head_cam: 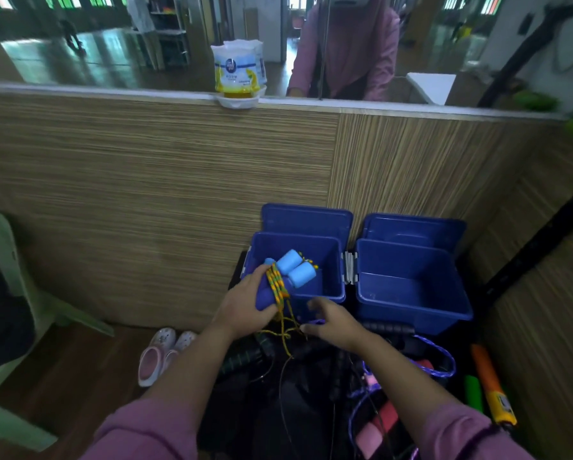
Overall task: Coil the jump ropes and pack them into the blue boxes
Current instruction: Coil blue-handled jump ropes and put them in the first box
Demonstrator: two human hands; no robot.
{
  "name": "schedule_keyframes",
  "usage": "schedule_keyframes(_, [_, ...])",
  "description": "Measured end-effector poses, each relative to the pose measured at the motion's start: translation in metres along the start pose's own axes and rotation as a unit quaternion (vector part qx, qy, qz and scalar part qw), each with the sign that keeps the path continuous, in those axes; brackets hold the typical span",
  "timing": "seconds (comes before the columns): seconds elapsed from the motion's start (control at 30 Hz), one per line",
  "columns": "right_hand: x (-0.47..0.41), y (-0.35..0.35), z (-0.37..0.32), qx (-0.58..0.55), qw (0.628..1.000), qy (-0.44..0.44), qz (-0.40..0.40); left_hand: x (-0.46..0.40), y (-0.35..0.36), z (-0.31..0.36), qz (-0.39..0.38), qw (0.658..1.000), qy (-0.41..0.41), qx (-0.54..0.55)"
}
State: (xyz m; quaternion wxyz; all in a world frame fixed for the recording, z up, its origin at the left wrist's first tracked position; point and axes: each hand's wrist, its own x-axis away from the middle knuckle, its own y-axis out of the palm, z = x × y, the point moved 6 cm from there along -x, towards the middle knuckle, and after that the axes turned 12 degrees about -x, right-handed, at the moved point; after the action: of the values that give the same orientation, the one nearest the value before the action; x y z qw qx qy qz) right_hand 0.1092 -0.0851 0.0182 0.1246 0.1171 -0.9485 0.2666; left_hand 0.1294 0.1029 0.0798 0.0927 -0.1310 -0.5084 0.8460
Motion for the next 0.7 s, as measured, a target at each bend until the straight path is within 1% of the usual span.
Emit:
schedule_keyframes(0.1, [-0.006, 0.010, -0.014, -0.127, 0.992, -0.010, -0.003, -0.009, -0.001, 0.015, -0.012, 0.998, -0.009, 0.057])
schedule_keyframes(0.17, [-0.008, 0.014, -0.024, -0.218, 0.975, -0.030, -0.013, -0.013, 0.001, 0.022, -0.024, 0.994, -0.002, 0.111])
schedule_keyframes(0.23, [-0.007, 0.015, -0.034, -0.267, 0.962, -0.046, -0.028, -0.016, 0.001, 0.027, -0.029, 0.989, 0.006, 0.144])
schedule_keyframes(0.33, [-0.012, 0.014, -0.037, -0.264, 0.962, -0.065, -0.024, -0.017, -0.001, 0.025, -0.019, 0.987, 0.002, 0.161])
schedule_keyframes(0.5, [-0.015, 0.007, -0.022, -0.253, 0.967, -0.024, 0.019, -0.015, -0.010, 0.018, 0.015, 0.985, -0.021, 0.171])
schedule_keyframes(0.63, [-0.015, 0.006, -0.019, -0.223, 0.974, -0.015, 0.046, -0.011, -0.012, 0.023, -0.006, 0.979, -0.018, 0.203])
schedule_keyframes(0.7, [-0.014, 0.002, -0.016, -0.220, 0.973, 0.000, 0.065, -0.010, -0.013, 0.024, -0.010, 0.971, -0.018, 0.239])
